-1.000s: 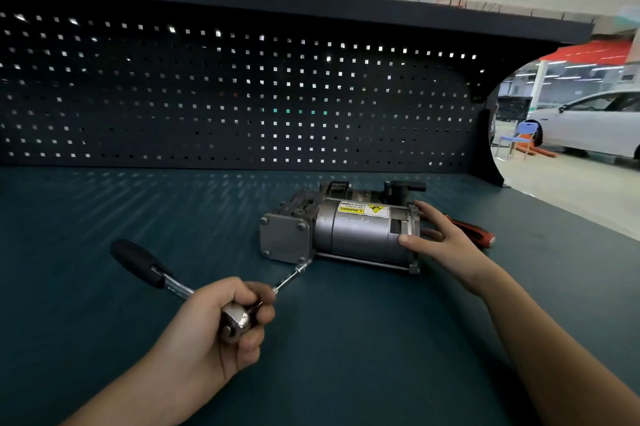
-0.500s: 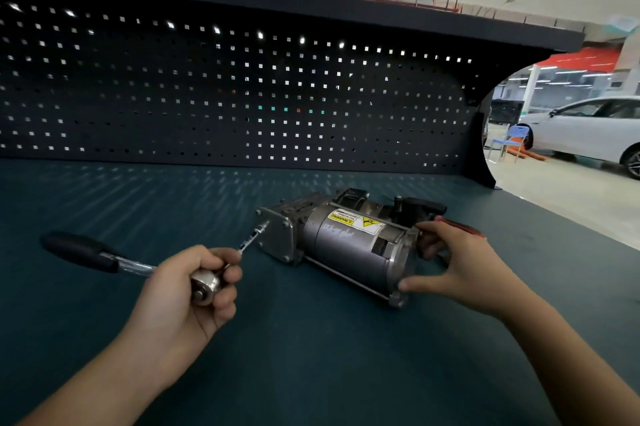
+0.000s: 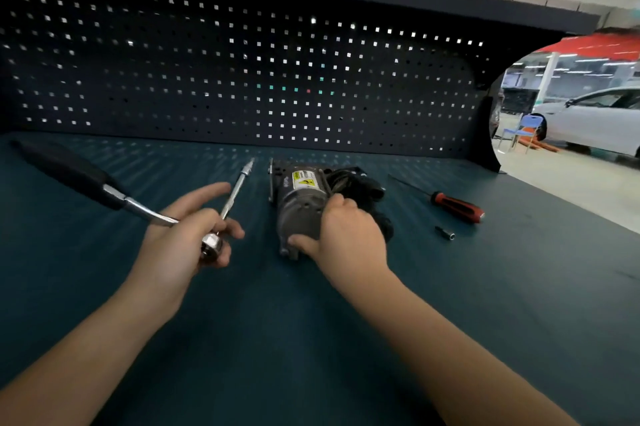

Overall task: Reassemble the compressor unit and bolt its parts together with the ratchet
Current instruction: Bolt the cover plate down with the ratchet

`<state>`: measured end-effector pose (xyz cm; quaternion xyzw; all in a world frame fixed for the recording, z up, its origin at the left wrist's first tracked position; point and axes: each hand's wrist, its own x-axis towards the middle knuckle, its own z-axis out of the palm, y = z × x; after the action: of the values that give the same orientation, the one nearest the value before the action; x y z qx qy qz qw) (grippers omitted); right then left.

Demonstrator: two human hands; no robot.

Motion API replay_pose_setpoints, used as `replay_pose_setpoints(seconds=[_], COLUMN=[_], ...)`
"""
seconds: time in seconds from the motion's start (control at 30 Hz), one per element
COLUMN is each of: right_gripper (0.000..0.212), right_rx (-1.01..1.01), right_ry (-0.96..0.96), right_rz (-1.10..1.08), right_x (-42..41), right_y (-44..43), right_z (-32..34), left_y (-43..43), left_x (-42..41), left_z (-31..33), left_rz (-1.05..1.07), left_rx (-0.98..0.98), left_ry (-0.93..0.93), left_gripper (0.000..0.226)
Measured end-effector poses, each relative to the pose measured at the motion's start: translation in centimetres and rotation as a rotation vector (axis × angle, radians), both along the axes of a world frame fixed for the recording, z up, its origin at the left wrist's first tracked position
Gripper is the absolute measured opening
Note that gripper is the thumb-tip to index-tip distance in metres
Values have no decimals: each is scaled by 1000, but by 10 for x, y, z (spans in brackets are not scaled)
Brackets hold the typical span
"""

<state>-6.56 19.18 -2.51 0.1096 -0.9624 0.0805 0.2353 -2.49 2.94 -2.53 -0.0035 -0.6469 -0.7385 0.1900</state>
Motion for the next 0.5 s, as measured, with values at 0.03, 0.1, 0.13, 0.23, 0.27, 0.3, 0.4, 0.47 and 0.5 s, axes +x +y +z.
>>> replay_pose_setpoints(seconds=[0.03,0.1,0.13,0.23,0.27,0.3,0.4,0.47,0.5], right_gripper=[67,58,46,22,22,29,48,51,53], right_rx=[-60,-151,-209,-405,-462,-516,-607,-668,-679], right_ry=[-50,-70,55,652,656,533,8,-139,-165], right_rz=[55,174,237,301,287,277,371,479,501], right_x=[0,7,10,4,-4,-12,-32,-37,-38], right_y=[-4,-4,2,33,44,53,65,65,66], right_z=[1,2,2,6,6,7,-7,-17,-21], left_y=[-1,-3,-5,-7,-5,-3,6,14,17], left_x=[3,11,16,33,37,39,38,35,33], left_z=[-1,-4,-8,-21,-25,-27,-28,-26,-27], left_rz=[7,11,8,-12,-18,-28,-58,-68,-67], left_rx=[-20,-108,-177,-415,-453,-457,-412,-421,-426], left_ry=[-13,-35,-31,8,7,-1,-19,-23,-26], left_gripper=[39,40,42,50,52,52,51,52,51])
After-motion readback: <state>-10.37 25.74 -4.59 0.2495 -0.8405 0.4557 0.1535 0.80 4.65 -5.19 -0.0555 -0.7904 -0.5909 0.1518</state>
